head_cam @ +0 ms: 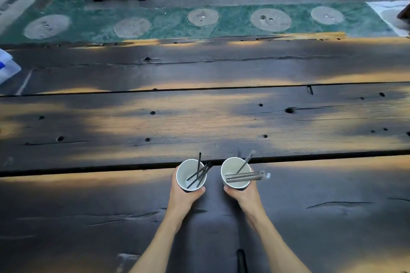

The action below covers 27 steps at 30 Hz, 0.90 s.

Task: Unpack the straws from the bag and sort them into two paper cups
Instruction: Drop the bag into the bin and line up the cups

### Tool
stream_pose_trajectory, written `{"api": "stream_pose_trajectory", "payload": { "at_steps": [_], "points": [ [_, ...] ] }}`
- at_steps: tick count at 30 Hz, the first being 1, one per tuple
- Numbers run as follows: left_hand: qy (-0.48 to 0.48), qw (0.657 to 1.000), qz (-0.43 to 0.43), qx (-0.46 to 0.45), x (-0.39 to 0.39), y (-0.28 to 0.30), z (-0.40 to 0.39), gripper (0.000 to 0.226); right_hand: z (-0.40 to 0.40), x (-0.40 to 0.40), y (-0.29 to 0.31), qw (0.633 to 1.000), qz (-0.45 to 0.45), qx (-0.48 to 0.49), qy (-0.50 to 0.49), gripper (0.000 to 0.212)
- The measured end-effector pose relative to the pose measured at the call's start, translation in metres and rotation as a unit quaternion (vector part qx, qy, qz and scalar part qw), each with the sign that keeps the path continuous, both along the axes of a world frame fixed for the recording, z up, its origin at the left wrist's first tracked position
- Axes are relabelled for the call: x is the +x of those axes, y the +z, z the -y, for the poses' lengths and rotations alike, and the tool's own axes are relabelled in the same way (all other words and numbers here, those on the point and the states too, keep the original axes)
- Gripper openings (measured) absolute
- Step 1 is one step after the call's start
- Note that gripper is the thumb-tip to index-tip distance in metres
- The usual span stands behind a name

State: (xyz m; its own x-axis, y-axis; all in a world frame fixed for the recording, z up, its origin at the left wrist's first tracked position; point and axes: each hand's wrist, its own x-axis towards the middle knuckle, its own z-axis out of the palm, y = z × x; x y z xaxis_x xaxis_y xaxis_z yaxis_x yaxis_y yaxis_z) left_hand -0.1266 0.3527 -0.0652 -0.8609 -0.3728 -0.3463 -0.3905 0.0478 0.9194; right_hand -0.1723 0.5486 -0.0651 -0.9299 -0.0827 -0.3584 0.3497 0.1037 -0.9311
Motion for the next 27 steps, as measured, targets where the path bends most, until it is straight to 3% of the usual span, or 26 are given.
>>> {"api": "stream_pose_trajectory", "payload": {
  "at_steps": [8, 17, 23, 27],
  "points": [
    [0.022, 1.000, -0.017, -0.008, -0.025, 0.005, 0.005, 0.076, 0.008, -0.030, 0.004, 1.000, -0.025, -0.002, -0.003, 0.062],
    [0.047, 0.997, -0.058, 0.012, -0.112, 0.027, 0.029, 0.067, 0.039, -0.118, 0.026, 0.996, -0.074, -0.040, -0.008, 0.048],
    [0.068, 0.995, -0.066, 0.002, -0.182, 0.029, 0.056, 0.074, 0.059, -0.194, 0.021, 0.996, -0.063, -0.052, -0.043, 0.061],
    [0.069, 0.995, -0.074, -0.004, -0.229, 0.024, 0.073, 0.076, 0.071, -0.240, 0.015, 0.996, -0.066, -0.043, -0.052, 0.056]
  ]
}}
